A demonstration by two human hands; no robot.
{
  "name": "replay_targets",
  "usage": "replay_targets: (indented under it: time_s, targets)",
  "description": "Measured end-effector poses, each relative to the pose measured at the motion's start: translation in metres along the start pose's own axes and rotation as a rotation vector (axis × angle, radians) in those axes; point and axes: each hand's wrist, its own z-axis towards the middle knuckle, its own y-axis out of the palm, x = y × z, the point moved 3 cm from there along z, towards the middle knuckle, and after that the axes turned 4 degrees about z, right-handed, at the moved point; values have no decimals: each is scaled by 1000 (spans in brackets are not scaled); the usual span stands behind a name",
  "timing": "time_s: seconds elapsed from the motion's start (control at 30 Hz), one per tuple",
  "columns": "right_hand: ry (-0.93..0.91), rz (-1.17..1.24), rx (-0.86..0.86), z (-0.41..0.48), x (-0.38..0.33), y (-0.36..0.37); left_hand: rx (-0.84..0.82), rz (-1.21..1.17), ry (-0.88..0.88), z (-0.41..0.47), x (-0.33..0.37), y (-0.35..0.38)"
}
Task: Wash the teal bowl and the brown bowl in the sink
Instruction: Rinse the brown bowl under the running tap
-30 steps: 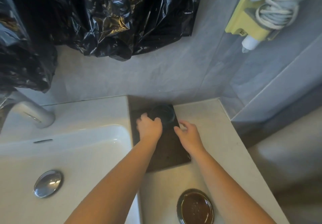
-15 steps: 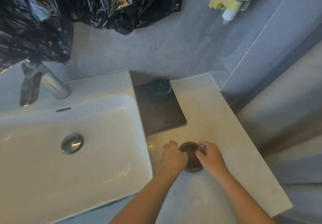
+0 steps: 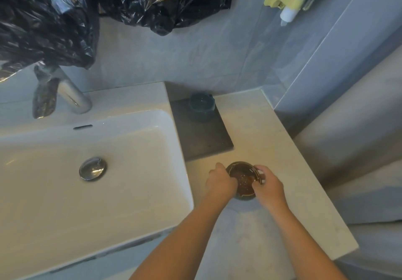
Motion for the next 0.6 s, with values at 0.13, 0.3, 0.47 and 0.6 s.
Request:
replay_targets:
  time_s: [0.13, 0.3, 0.47, 0.6]
  targets:
    - [-19, 174, 20, -13, -33, -16, 21, -88, 147, -22, 9, -43]
    - [39, 465, -322, -44, -93, 2, 66, -282, 161, -54, -24, -122]
    - [60, 592, -645, -77, -152, 74, 171, -449, 86, -80, -89, -200]
    - [106, 650, -719, -103, -182, 145, 289, -503, 55, -89, -152, -251]
